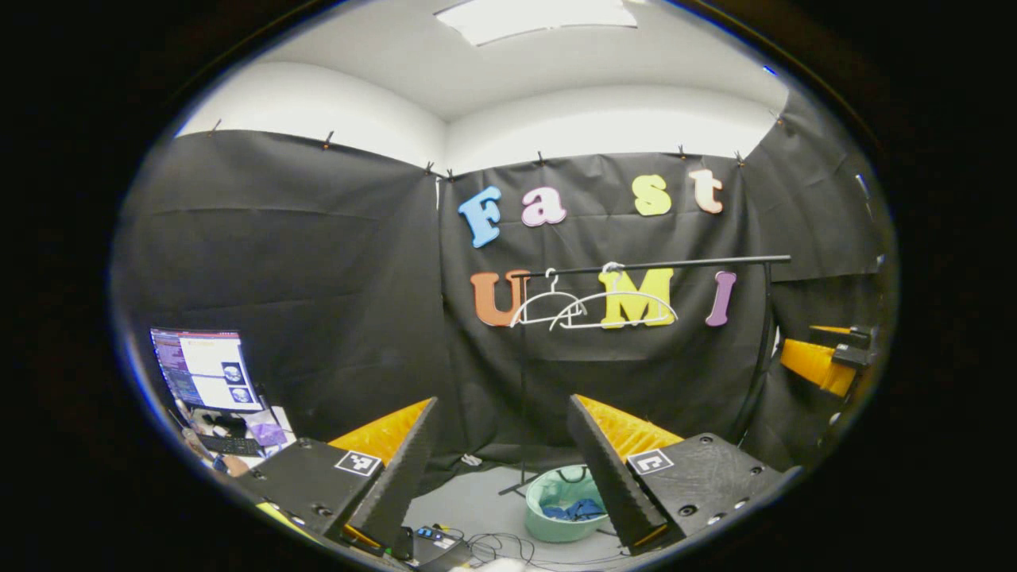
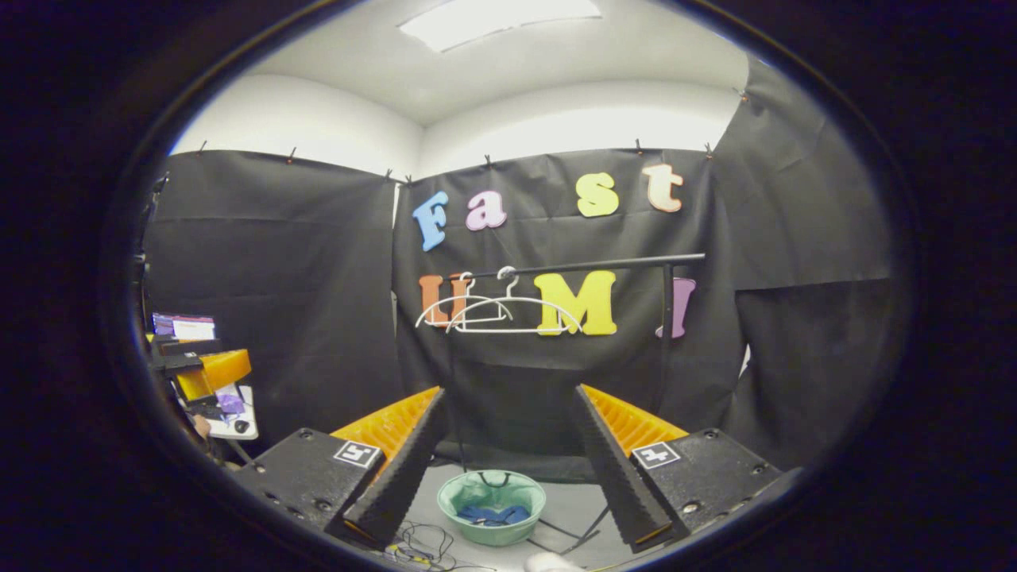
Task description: Grasp the clothes on the hanger with both hands and then place them into the laundry hamper below.
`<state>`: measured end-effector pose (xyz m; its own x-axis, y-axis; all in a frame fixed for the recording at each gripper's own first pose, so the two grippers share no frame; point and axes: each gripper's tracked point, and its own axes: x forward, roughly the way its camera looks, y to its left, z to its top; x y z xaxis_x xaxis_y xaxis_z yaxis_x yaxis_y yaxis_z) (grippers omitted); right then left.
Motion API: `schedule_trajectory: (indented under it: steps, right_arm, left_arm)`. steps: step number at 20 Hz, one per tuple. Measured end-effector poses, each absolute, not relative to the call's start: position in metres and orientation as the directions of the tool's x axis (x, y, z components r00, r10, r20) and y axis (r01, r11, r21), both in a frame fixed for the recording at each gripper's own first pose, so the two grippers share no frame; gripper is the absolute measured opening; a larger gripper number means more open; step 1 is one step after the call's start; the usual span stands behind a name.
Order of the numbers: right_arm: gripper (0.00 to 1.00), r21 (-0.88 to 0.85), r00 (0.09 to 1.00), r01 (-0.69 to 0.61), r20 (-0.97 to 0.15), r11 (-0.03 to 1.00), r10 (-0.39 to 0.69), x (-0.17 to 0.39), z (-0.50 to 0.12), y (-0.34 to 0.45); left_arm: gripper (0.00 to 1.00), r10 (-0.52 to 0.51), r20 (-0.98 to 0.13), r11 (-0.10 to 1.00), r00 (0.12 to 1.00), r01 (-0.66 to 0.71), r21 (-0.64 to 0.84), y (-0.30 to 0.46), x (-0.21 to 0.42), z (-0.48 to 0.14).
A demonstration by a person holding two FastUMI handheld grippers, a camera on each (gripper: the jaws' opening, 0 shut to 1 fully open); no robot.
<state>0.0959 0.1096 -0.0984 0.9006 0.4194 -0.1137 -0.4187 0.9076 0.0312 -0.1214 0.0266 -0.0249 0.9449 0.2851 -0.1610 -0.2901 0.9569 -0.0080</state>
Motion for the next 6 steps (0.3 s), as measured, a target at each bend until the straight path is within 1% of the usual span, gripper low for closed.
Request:
schedule_trajectory:
  steps: [1,6]
  right_arm:
    - [1.00,0.036,0.905,-0.412,-0.104,0.910,0.414,0.093,-0.094,0.115]
    - [1.00,0.024,0.914,-0.392,-0.103,0.920,0.392,0.079,-0.093,0.136]
  left_arm:
    - [0.93,0.275,-0.159,0.960,0.948,-0.281,-0.018,0.029,-0.123,-0.024]
    - [1.00,0.242,-0.129,0.969,0.962,-0.247,-0.023,0.048,-0.131,-0.014]
